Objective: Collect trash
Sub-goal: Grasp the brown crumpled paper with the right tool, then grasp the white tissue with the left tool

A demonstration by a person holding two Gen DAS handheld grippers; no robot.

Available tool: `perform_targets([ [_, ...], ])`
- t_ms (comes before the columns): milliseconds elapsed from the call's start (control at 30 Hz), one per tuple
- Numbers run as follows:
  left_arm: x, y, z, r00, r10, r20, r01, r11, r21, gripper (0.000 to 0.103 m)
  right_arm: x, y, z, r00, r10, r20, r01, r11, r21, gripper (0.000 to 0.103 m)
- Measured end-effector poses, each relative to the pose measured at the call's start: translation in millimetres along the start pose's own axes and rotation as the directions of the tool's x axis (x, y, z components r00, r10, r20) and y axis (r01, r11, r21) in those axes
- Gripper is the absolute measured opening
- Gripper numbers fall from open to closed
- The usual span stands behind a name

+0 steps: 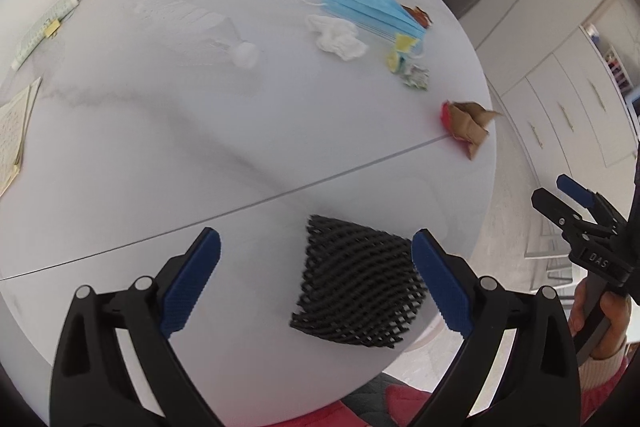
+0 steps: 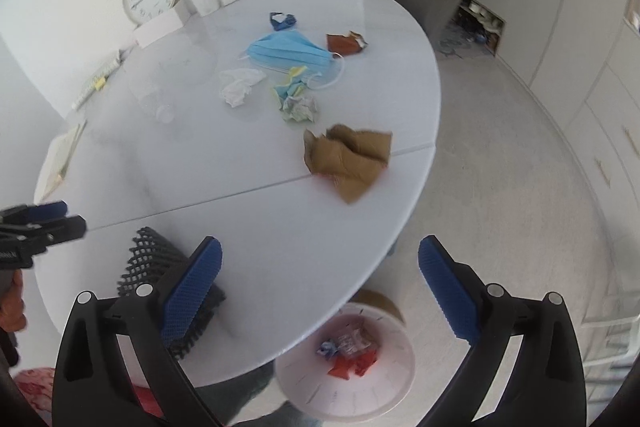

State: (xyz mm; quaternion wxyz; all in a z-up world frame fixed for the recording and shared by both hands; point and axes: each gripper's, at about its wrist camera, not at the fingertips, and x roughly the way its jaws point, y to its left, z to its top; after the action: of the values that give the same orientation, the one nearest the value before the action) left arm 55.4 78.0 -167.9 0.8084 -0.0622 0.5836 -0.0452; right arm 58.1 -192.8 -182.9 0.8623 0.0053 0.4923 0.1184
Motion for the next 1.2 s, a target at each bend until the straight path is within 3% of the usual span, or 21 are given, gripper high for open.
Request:
perform_targets([
  [367,23.5,45.7,56.1,1.0,0.015,0.003,-0.015,0.991,-0.132,0.092,67.1,15.6,49.0,0.995,-0.053,-0.08,0.028,0.957,-0.288,0.098],
  [467,34.5,42.1,72.8,1.0,0.0,-0.001,0.0,0.993,-0.12,0.092,85.9,19.7,54.3,0.992,-0.067,-0.103,0.026,0.932,-0.362,0.098],
  [600,55.8,21.8,100.5,0.999,-0.035,0.004,0.035,0.999,-0.036,0.092,109.8,21.7,60.0,0.986,-0.104,-0.128,0.034,0.888,-0.458,0.098],
  [800,96.4,-9.5,145.4,0.997,-0.08,0.004,0.08,0.995,0.056,0.092,134.4,16.5,67.1,0.975,-0.102,-0.198,-0.019,0.85,-0.527,0.076],
  [933,124.1,-22.1,172.1,0.996,-0.083,-0.027,0.085,0.995,0.059,0.092,144.5,15.7,70.0,0.964,-0.085,-0.252,-0.07,0.833,-0.548,0.056],
  [1033,142.9,-30.8,189.0,0.996,-0.071,-0.049,0.074,0.996,0.058,0.092,145.1,14.8,75.2,0.962,-0.072,-0.262,-0.085,0.837,-0.541,0.054],
  [1200,169.1,-41.5,205.1,0.998,-0.017,-0.065,0.021,0.998,0.063,0.092,142.3,5.3,84.9,0.964,-0.034,-0.265,-0.097,0.879,-0.466,0.054],
])
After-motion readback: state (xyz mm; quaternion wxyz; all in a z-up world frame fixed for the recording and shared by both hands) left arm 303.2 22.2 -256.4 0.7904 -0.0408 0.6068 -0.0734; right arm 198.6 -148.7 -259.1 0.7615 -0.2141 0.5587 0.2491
